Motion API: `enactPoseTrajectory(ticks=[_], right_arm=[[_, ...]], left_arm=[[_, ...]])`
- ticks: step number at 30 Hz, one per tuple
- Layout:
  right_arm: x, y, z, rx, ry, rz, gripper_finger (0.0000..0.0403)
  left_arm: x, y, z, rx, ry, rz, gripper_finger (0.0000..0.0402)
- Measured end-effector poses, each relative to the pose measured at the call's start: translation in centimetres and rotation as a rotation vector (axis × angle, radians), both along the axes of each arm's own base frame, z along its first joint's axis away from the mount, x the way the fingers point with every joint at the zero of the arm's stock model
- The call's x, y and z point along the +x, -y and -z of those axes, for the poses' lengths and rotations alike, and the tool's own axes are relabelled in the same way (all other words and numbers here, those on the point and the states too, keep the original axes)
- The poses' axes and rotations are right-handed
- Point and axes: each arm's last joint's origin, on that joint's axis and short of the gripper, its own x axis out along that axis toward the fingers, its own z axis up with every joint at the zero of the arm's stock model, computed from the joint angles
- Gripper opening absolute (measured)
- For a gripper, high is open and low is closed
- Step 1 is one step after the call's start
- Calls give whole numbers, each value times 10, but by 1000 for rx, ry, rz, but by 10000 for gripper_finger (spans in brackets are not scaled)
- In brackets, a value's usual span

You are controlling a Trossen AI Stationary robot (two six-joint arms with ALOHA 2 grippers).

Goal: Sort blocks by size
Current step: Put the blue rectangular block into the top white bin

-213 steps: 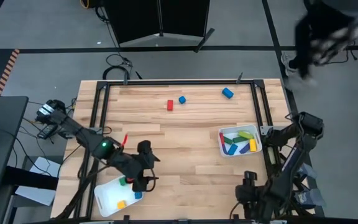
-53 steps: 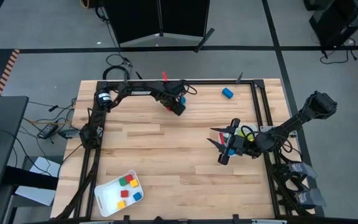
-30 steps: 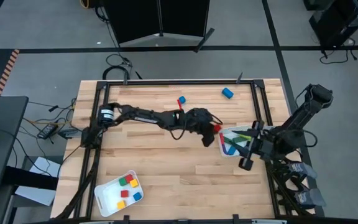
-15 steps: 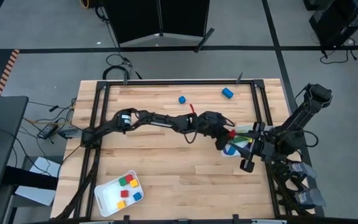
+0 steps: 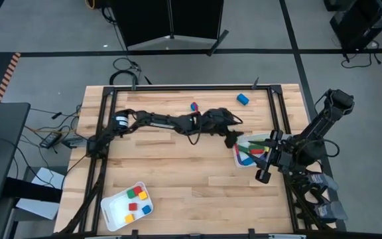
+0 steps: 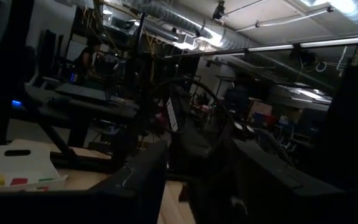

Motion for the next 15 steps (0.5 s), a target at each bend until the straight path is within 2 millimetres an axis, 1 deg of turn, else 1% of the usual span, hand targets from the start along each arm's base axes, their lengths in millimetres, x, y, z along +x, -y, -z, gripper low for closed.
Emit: enactPoseTrajectory(ticks=[2,4,7,10,12,15], right_arm=[[0,0,0,0,-1,2,188],[1,1,1,-2,-5,9,186],[4,2,2,-5,-11,26,185],[7,4,3,-7,-16,46,186],[9,5,4,-3,-16,54,185],[11,4,6,-9,-23,61,184]], left_arm=[[-18,-12,-1,6,-27,-52,267],[-39,-28,0,9,-86,-118,243],[-67,-56,1,-3,-199,-204,223],[-87,-86,8,-36,-348,-277,221],[-99,-104,18,-68,-463,-301,226],[-111,-127,26,-76,-554,-332,241]])
